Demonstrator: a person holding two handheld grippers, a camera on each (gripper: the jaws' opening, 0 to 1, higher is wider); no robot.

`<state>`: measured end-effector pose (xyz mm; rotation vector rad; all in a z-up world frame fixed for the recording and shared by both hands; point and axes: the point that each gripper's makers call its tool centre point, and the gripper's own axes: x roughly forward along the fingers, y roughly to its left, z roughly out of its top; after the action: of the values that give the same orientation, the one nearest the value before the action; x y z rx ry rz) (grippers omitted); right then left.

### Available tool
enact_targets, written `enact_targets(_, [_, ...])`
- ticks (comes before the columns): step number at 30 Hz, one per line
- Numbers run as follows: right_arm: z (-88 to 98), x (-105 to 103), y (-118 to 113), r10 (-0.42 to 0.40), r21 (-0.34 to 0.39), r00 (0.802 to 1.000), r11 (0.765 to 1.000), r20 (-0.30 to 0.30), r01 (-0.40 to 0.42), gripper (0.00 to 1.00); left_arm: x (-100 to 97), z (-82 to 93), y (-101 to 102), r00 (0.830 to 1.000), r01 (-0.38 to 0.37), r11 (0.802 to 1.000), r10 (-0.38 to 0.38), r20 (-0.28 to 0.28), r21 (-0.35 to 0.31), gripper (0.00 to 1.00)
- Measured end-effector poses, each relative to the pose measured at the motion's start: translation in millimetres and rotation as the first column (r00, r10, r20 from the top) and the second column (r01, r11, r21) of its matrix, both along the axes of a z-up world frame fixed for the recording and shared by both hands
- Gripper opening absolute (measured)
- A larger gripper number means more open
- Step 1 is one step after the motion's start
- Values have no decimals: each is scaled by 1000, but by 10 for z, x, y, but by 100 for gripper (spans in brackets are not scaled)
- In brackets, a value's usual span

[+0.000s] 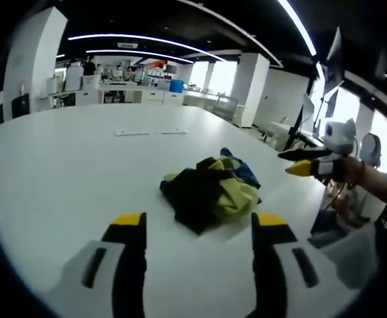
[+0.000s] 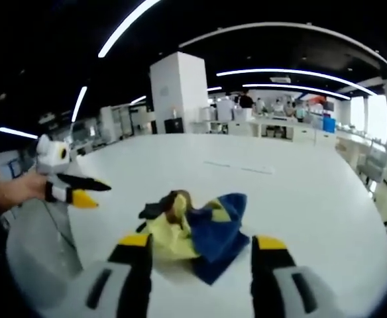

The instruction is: Fold the garment on the visible template until the final outline fits inside the template.

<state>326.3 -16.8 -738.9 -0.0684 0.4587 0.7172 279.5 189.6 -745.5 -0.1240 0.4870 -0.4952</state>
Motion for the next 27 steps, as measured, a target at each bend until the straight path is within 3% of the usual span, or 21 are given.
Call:
enact_targets(5, [-102,26,120,26,-3,999,1000,-21,-26,51,49,-69,-97,1000,27,1000,-27,7,-1,52])
enact_targets(9, [-205,56,183,43,-10,998,999,-35,-43,45,114,-130,-183,999,35,998,-35,-5,-50,48])
enact_targets(12, [-250,63,224,61,-21,997,998,-37,-61,40,174,-176,-202,999,44,999,-44,2,-30,47])
enact_targets(15, [-272,75,267,80,-37,996,996,-32,-81,34,213,-156,-272,998,57,997,-56,11,-50,42])
enact_targets(18, [-321,114,285,88,-45,996,995,-32,-89,27,250,-215,-307,996,86,996,-86,7,-11,37])
enact_targets(27, [-430,162,378,104,-64,994,992,-45,-107,13,351,-319,-447,993,120,992,-121,17,22,21])
